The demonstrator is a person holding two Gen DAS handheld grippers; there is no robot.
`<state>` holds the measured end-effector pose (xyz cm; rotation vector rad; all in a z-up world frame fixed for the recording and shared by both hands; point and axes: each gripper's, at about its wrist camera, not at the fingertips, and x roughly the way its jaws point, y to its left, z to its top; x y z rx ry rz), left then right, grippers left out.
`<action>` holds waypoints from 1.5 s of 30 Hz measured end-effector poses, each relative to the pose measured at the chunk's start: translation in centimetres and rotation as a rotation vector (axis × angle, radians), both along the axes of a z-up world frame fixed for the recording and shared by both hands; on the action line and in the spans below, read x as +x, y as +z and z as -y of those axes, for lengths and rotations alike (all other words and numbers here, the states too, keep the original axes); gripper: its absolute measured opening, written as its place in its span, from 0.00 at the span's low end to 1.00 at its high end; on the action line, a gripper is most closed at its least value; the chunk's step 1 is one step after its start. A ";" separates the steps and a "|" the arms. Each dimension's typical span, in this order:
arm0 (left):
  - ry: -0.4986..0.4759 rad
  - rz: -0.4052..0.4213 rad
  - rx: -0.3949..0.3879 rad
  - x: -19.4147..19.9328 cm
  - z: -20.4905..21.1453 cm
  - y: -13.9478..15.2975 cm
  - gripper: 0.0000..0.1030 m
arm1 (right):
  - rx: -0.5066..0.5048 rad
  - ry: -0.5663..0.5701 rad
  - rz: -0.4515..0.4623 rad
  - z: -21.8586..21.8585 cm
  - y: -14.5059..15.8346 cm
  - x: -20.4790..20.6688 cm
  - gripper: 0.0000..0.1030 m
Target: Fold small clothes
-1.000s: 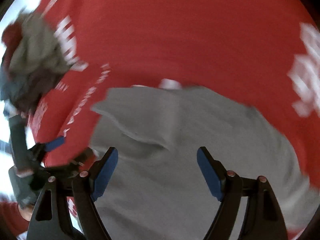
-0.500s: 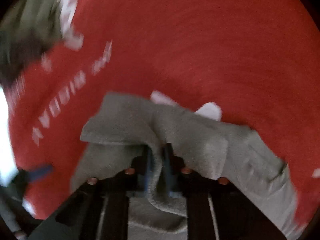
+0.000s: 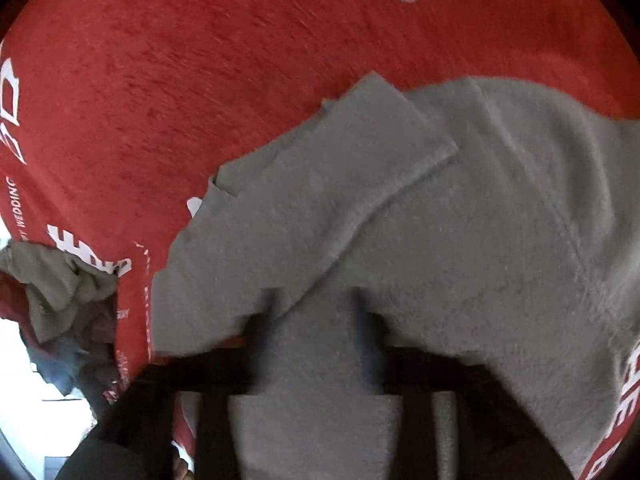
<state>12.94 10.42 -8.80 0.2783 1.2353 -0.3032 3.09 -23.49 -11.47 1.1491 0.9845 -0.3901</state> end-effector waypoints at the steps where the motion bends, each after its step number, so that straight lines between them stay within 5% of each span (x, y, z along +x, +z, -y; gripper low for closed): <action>1: 0.001 0.002 0.005 0.0 0.1 0.0 0.90 | 0.011 -0.015 0.018 0.1 -0.1 0.0 0.79; 7: 0.000 0.026 0.048 -0.3 0.8 0.3 0.90 | 0.072 -0.163 0.043 2.0 -1.7 1.9 0.68; 9: -0.001 0.042 0.066 -0.4 1.1 0.3 0.90 | 0.068 -0.179 0.012 2.5 -2.0 3.0 0.49; 10: 0.000 0.050 0.074 -0.5 1.2 0.4 0.90 | 0.067 -0.167 -0.012 2.8 -1.9 3.5 0.18; 11: -0.001 0.059 0.083 -0.5 1.3 0.4 0.90 | 0.073 -0.153 -0.015 3.2 -1.7 3.6 0.06; 18: -0.007 0.101 0.098 -0.1 0.7 1.1 0.90 | -0.090 -0.090 0.113 2.9 6.3 0.3 0.06; 24: -0.063 0.141 0.135 -0.5 0.9 0.9 1.00 | -0.088 -0.049 -0.072 1.4 0.6 -3.8 0.06; 26: -0.067 0.113 0.117 -0.4 0.1 1.0 1.00 | -0.069 -0.068 -0.046 1.3 -0.7 -4.7 0.05; 31: -0.069 0.060 0.137 -0.7 -2.5 1.9 1.00 | -0.042 -0.058 -0.116 2.1 0.9 -6.4 0.14; 35: -0.048 -0.010 0.075 -0.5 -5.4 3.0 1.00 | -0.109 0.012 -0.186 0.9 4.0 -6.7 0.26; 39: -0.067 -0.036 -0.037 0.7 -4.2 4.0 1.00 | -0.165 0.301 -0.092 -2.7 7.3 -0.9 0.35; 41: -0.071 -0.048 -0.081 1.1 -2.8 3.9 1.00 | -0.194 0.469 -0.041 -4.8 7.9 4.3 0.48; 45: -0.064 -0.075 -0.107 1.8 -0.5 2.0 1.00 | -0.222 0.708 0.025 -9.0 7.2 15.8 0.48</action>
